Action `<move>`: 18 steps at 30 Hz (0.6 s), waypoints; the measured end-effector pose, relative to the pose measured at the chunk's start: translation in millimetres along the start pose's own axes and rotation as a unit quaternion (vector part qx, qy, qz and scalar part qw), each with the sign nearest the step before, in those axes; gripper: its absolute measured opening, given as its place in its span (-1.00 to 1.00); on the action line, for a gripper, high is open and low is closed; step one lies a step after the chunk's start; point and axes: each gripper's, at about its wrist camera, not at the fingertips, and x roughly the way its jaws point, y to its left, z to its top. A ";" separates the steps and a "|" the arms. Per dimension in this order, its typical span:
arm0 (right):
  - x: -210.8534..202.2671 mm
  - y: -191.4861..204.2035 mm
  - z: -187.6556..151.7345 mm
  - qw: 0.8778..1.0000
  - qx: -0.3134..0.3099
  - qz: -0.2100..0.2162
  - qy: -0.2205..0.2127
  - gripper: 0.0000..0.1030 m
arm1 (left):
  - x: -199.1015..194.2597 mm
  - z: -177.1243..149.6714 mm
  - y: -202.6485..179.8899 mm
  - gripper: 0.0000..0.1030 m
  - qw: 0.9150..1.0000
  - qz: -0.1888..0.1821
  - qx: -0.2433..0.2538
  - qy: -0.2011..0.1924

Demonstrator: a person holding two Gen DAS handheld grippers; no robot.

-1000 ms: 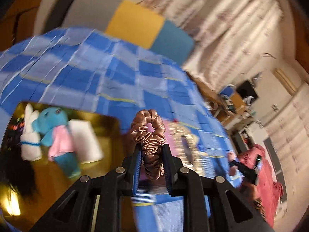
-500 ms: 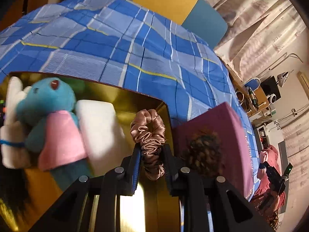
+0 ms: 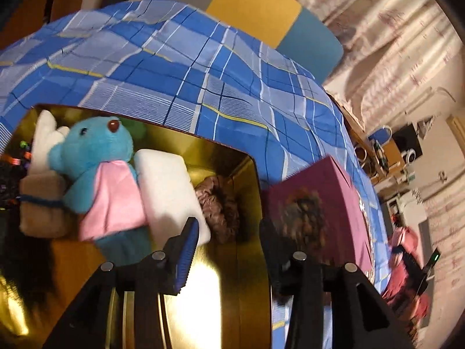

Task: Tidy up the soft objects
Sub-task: 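Carry the scrunchie into the gold tray and open the left tool while the right tool holds the sock, then carry the pink sock into the gold tray and open the right tool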

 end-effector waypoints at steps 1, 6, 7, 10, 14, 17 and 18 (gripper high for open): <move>-4.2 2.9 0.4 1.000 0.001 0.003 -0.004 -0.15 | -3.5 -2.5 -0.8 -0.16 1.000 0.000 0.004 0.000; -27.5 26.9 -0.9 0.999 0.013 0.040 -0.003 -0.15 | -23.1 -16.6 -2.6 -0.16 1.000 -0.021 0.013 0.004; -32.1 33.6 -1.7 0.999 0.010 0.047 -0.003 -0.15 | -27.5 -19.5 -3.0 -0.16 1.000 -0.021 0.018 0.004; -52.9 64.2 -6.4 0.997 -0.012 0.079 -0.005 -0.15 | -45.5 -28.6 -3.1 -0.16 0.999 -0.010 0.035 -0.006; -84.1 113.1 -13.8 0.990 -0.040 0.135 -0.009 -0.15 | -71.5 -36.5 3.3 -0.16 0.998 0.006 0.050 -0.031; -110.1 158.4 -22.3 0.980 -0.076 0.182 -0.016 -0.15 | -91.4 -43.8 12.1 -0.16 0.997 0.019 0.055 -0.051; -117.5 171.7 -26.1 0.977 -0.088 0.194 -0.018 -0.15 | -96.4 -46.0 15.5 -0.16 0.997 0.024 0.056 -0.056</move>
